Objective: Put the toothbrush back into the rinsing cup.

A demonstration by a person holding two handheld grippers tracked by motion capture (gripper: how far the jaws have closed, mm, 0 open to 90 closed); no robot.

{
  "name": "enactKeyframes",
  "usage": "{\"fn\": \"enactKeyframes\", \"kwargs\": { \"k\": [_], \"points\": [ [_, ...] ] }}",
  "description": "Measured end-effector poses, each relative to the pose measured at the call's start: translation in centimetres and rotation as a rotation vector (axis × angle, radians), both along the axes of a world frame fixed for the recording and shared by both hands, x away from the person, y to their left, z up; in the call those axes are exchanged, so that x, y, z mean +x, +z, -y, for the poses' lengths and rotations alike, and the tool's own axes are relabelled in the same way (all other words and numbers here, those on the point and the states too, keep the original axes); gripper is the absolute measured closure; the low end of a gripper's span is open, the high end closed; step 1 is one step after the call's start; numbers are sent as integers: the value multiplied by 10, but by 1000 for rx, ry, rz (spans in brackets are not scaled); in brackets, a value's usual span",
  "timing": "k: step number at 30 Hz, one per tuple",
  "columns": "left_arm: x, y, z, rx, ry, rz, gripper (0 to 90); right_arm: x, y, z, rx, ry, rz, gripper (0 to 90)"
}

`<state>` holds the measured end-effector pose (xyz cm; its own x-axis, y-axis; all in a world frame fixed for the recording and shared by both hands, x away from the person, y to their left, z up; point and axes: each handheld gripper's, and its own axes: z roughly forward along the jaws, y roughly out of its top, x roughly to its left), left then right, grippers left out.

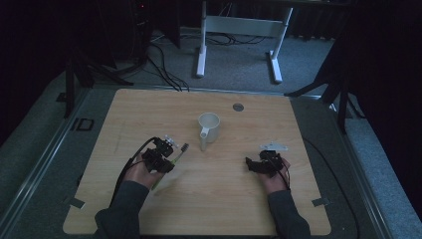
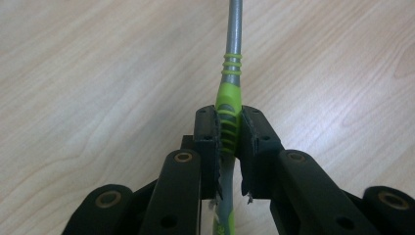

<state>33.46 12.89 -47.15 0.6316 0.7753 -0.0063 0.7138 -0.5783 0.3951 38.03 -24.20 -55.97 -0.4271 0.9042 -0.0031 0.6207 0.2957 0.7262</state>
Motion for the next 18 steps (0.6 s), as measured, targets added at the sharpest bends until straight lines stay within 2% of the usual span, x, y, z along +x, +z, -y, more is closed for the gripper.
{"fn": "enactKeyframes", "kwargs": {
  "k": [7, 18],
  "points": [
    [0, 2, 1, -3, 2, 27, 791, 0, 0, 0, 0, 0, 0, 198],
    [0, 8, -2, -39, 30, 90, 791, 0, 0, 0, 0, 0, 0, 198]
  ]
}}
